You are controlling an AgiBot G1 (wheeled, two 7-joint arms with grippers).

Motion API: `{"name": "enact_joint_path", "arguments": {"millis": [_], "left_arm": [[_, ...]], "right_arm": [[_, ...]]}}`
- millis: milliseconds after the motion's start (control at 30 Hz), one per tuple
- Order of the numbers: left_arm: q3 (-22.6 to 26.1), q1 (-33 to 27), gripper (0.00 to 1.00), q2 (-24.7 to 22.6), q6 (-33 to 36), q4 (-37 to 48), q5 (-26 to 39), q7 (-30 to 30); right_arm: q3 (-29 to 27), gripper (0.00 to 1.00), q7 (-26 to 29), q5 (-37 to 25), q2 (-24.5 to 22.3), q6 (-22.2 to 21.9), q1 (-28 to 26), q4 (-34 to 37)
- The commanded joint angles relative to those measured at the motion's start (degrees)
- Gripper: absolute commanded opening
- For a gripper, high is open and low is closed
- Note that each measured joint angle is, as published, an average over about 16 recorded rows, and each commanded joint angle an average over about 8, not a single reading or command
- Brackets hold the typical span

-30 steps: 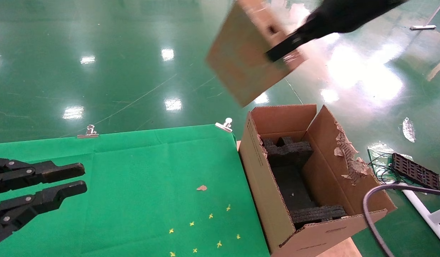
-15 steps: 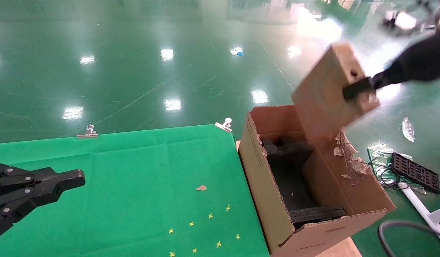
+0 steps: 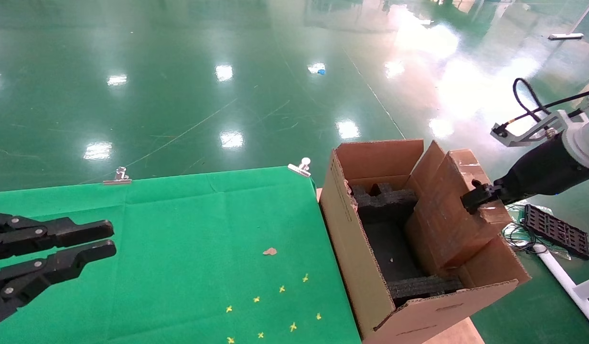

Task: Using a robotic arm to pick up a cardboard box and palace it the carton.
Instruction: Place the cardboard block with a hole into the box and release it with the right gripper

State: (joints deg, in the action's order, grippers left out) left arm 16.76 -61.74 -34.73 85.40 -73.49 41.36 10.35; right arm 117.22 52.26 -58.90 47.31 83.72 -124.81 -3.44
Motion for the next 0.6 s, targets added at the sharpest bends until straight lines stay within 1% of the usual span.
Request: {"name": "enact_joint_path", "arguments": {"millis": [33, 367, 600], "left_arm": [[0.01, 0.00, 1.00, 0.00, 0.00, 0.00, 0.00, 0.00], [0.04, -0.01, 1.00, 0.02, -0.02, 0.00, -0.03, -0.02], [0.06, -0.01, 1.00, 0.03, -0.03, 0.00, -0.04, -0.03]], "right_arm": [[0.17, 0.00, -0.17, -0.21, 0.20, -0.92, 1.62, 0.46], [-0.55, 0.00, -1.72, 0.87, 0.46, -3.98, 6.30, 1.46], [-1.13, 0.00, -1.93, 1.75, 0.88, -6.92, 10.94, 1.83]]}}
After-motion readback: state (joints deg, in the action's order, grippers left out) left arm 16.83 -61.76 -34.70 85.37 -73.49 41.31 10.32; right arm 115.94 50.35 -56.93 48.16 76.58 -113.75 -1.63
